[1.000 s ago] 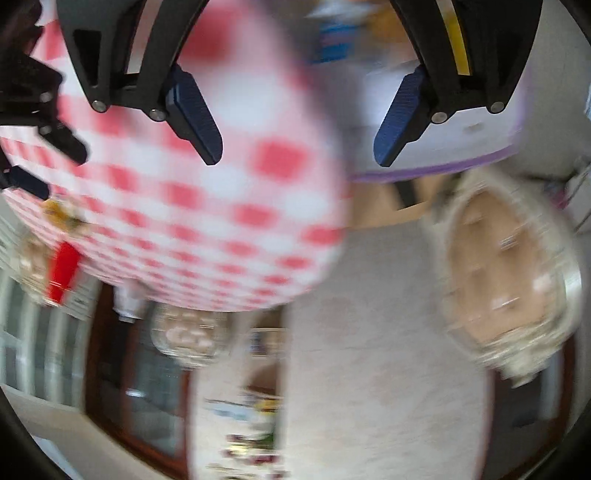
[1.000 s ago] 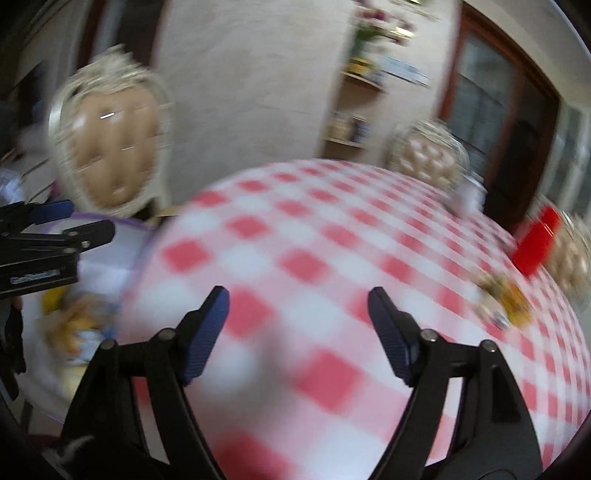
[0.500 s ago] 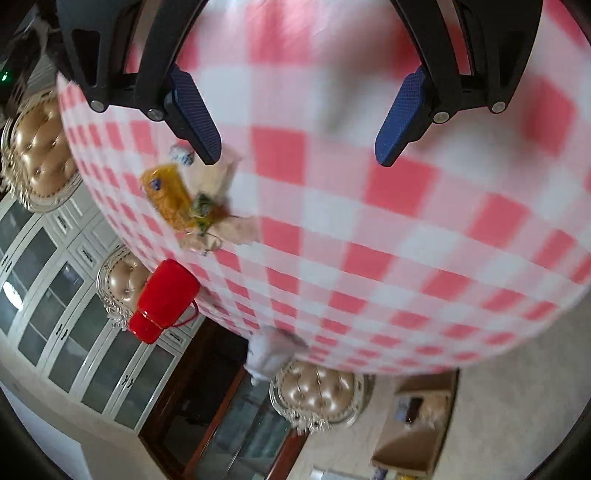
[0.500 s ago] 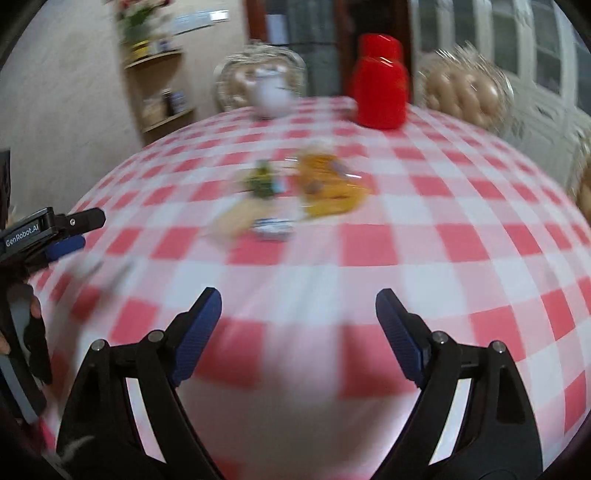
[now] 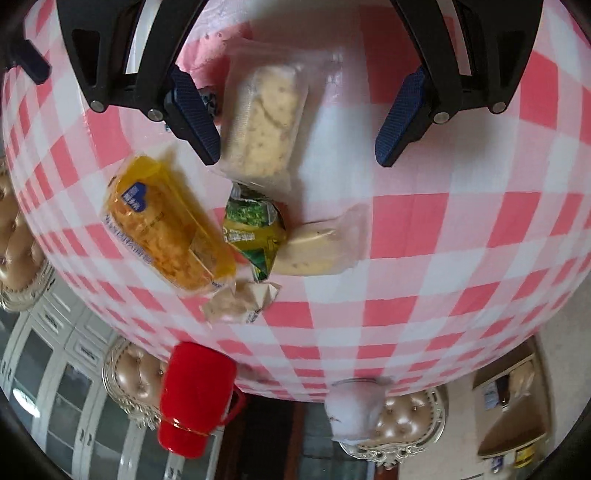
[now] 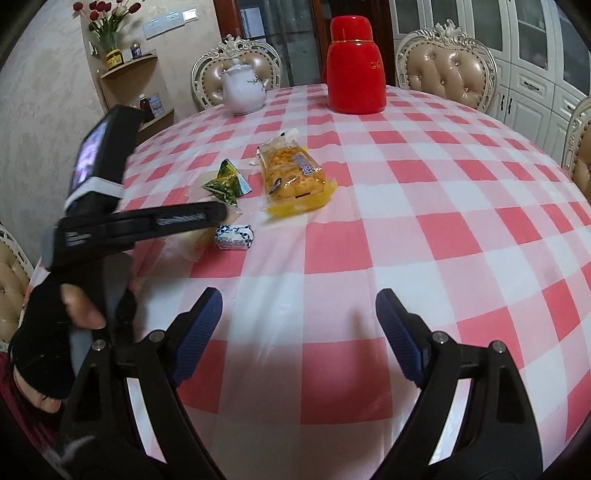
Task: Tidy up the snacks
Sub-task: 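Grasp the clear cookie packet with the left gripper while the right gripper grasps the blue-white candy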
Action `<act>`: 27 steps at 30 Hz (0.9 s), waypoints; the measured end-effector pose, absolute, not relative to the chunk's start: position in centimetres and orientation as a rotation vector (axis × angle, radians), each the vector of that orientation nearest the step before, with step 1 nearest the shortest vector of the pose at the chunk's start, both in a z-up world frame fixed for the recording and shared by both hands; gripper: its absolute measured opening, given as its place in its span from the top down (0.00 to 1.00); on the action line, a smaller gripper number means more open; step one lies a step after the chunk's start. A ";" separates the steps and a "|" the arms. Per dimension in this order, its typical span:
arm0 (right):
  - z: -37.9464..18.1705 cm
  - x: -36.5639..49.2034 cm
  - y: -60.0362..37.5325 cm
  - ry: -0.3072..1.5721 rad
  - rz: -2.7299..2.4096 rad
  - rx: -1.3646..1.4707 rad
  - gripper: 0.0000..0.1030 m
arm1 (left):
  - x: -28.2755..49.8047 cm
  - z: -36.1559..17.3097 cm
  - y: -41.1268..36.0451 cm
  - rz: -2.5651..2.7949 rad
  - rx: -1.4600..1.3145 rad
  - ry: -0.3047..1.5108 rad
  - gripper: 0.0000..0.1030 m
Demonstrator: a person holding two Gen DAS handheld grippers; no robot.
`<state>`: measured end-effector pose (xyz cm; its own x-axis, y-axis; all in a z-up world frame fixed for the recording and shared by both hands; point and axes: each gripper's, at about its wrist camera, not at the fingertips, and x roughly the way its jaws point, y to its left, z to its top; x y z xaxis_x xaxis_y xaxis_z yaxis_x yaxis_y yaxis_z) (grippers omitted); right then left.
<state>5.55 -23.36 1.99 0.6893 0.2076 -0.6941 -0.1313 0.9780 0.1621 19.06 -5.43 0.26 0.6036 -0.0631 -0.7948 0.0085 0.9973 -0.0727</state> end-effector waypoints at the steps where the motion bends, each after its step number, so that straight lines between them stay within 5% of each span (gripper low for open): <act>1: 2.0 5.4 -23.2 0.785 0.194 0.094 0.15 | 19.0 0.2 -5.5 -0.039 -0.041 0.922 0.19; 4: 1.7 5.5 -22.7 0.787 0.202 0.066 0.15 | 18.0 0.6 -4.8 -0.050 -0.004 0.895 0.63; 22: 0.4 10.5 -16.6 0.846 0.277 -0.010 0.16 | 8.0 1.9 7.0 -0.075 -0.150 0.856 0.64; 27: 0.0 13.1 -14.6 0.864 0.258 -0.051 0.27 | 8.1 2.4 7.0 -0.096 -0.149 0.848 0.64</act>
<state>13.11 -14.59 0.03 0.6202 0.2038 -0.7575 -0.2453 0.9676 0.0596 8.11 6.96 2.37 0.6583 -0.1440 -0.7389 0.0258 0.9853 -0.1690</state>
